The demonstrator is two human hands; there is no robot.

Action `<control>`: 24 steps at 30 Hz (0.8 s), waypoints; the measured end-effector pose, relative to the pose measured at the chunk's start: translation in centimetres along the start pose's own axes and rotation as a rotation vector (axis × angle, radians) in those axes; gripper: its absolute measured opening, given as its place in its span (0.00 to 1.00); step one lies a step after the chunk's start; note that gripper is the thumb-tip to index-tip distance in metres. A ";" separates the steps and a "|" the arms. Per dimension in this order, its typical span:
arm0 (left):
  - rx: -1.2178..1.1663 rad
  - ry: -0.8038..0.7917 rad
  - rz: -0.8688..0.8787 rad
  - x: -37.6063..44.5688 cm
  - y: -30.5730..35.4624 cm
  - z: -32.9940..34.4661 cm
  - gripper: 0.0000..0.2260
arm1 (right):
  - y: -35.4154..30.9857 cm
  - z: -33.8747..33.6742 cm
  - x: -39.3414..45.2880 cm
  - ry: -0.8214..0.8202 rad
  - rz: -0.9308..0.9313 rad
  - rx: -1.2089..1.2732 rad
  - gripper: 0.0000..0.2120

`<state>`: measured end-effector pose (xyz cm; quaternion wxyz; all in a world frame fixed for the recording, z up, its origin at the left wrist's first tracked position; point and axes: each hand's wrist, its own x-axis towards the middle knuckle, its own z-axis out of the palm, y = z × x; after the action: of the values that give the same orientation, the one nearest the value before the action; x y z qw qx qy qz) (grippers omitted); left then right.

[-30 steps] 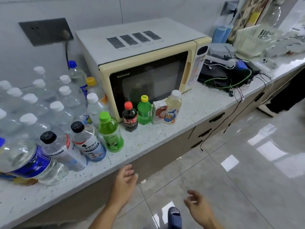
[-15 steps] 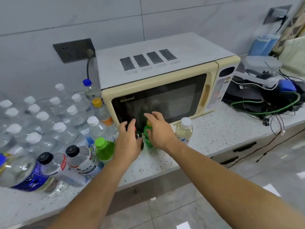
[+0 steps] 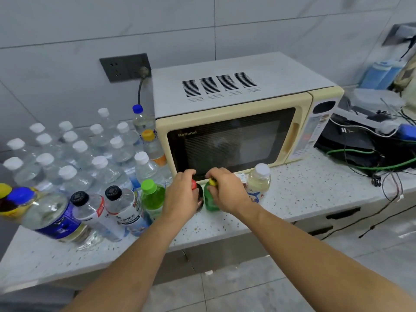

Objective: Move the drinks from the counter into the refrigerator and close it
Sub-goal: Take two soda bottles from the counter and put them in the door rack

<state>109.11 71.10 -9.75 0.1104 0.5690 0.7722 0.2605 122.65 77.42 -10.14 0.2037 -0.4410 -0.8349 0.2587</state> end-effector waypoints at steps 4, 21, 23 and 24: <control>-0.024 0.000 0.027 -2.0 -0.5 -0.4 0.24 | 0.7 0.8 -2.6 0.030 -0.008 0.030 0.16; -0.616 -0.050 -0.188 -4.8 -4.2 5.8 0.43 | 1.9 6.1 -5.3 0.198 0.386 0.293 0.36; -0.677 -0.108 -0.301 -4.6 -4.8 6.6 0.39 | 2.1 6.5 -5.2 0.200 0.412 0.341 0.38; -0.712 -0.127 -0.332 -4.5 -5.2 6.9 0.35 | 2.2 6.7 -5.2 0.197 0.423 0.377 0.39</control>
<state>109.56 67.69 -18.85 0.3889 0.3776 0.7068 0.4545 122.94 72.38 -17.29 0.3035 -0.5827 -0.6380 0.4016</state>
